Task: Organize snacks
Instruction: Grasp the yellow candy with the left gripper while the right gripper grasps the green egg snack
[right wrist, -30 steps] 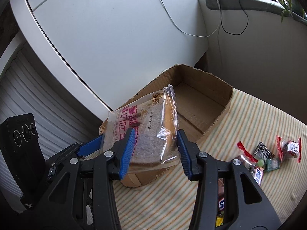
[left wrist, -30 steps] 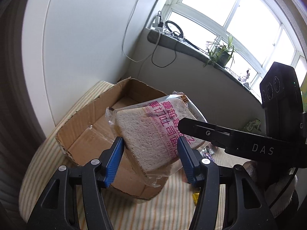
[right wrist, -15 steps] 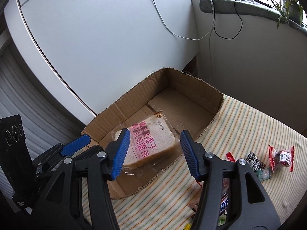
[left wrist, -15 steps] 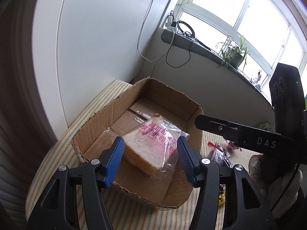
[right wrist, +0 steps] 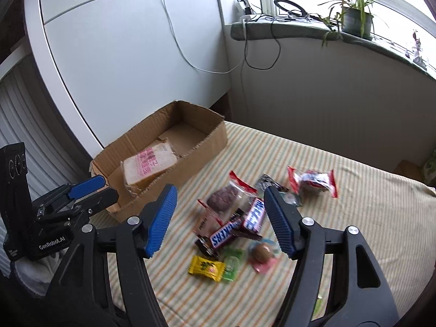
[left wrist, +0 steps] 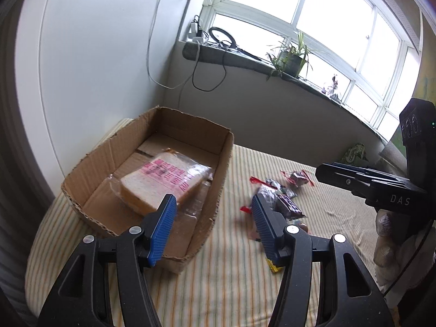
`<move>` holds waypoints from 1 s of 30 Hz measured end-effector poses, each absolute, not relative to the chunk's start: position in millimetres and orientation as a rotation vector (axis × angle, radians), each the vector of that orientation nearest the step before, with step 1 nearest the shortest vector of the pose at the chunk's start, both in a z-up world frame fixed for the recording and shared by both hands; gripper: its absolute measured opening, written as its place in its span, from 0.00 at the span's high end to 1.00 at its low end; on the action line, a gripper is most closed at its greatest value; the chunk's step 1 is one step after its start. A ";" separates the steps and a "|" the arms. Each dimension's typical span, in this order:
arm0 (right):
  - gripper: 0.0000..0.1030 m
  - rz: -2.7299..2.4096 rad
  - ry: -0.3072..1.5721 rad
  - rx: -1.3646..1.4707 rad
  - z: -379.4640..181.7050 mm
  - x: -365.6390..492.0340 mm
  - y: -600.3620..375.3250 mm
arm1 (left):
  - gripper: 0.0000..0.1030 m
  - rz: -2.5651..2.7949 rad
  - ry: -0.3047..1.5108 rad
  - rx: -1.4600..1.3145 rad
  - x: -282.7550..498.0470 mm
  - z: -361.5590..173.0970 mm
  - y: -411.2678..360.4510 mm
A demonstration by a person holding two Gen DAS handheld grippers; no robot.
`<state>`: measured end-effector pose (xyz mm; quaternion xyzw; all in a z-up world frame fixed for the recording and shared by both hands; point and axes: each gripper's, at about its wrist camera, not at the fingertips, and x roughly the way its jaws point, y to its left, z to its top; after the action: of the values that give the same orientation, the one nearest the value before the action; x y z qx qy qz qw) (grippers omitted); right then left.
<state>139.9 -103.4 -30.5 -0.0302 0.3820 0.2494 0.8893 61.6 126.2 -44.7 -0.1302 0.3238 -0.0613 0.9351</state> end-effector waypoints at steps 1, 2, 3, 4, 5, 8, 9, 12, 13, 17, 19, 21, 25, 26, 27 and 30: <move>0.31 0.495 0.792 -0.065 -31.4 135.5 -115.4 | 0.46 -0.141 0.672 -0.258 60.8 -46.2 120.1; 0.30 0.472 0.787 -0.066 -31.7 130.8 -128.0 | 0.46 -0.157 0.682 -0.251 59.8 -48.2 114.4; 0.30 0.452 0.781 -0.062 -32.1 126.6 -139.7 | 0.46 -0.172 0.692 -0.247 59.8 -50.4 109.3; 0.30 0.434 0.778 -0.057 -32.9 122.5 -151.2 | 0.46 -0.185 0.701 -0.243 58.7 -52.2 103.9; 0.30 0.417 0.779 -0.053 -34.9 119.8 -161.2 | 0.46 -0.198 0.710 -0.241 57.6 -54.8 99.2; 0.30 0.377 0.795 -0.059 -44.4 112.2 -185.7 | 0.46 -0.241 0.749 -0.237 58.6 -63.4 85.2; 0.30 0.360 0.804 -0.064 -48.7 110.1 -192.5 | 0.46 -0.252 0.764 -0.231 59.0 -66.6 80.0; 0.30 0.334 0.846 -0.053 -65.0 104.8 -209.2 | 0.46 -0.294 0.801 -0.206 58.0 -75.4 63.3; 0.30 0.331 0.865 -0.044 -71.3 104.1 -214.1 | 0.46 -0.307 0.812 -0.195 57.7 -77.8 58.0; 0.30 0.329 0.927 -0.032 -99.5 96.4 -222.7 | 0.52 -0.345 0.861 -0.152 61.2 -89.6 40.6; 0.30 0.333 0.942 -0.026 -108.2 95.1 -223.5 | 0.56 -0.357 0.880 -0.121 63.6 -94.2 34.0; 0.30 0.335 0.947 -0.024 -113.7 93.5 -223.8 | 0.59 -0.366 0.893 -0.095 66.0 -96.9 28.8; 0.30 0.343 0.951 -0.017 -118.7 95.4 -223.3 | 0.60 -0.380 0.919 -0.068 73.9 -102.4 24.0; 0.30 0.346 0.953 -0.015 -119.0 96.5 -222.8 | 0.60 -0.380 0.925 -0.061 75.7 -103.9 23.1; 0.30 0.351 0.954 -0.014 -119.5 97.3 -222.6 | 0.60 -0.383 0.930 -0.055 76.7 -104.9 23.1; 0.30 0.357 0.954 -0.021 -120.2 98.7 -221.1 | 0.60 -0.394 0.948 -0.046 81.4 -109.3 21.8</move>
<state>98.7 -221.1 -120.2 -0.0099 0.4565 0.1710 0.8731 81.4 21.8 -109.3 -0.0222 0.4536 -0.1884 0.8708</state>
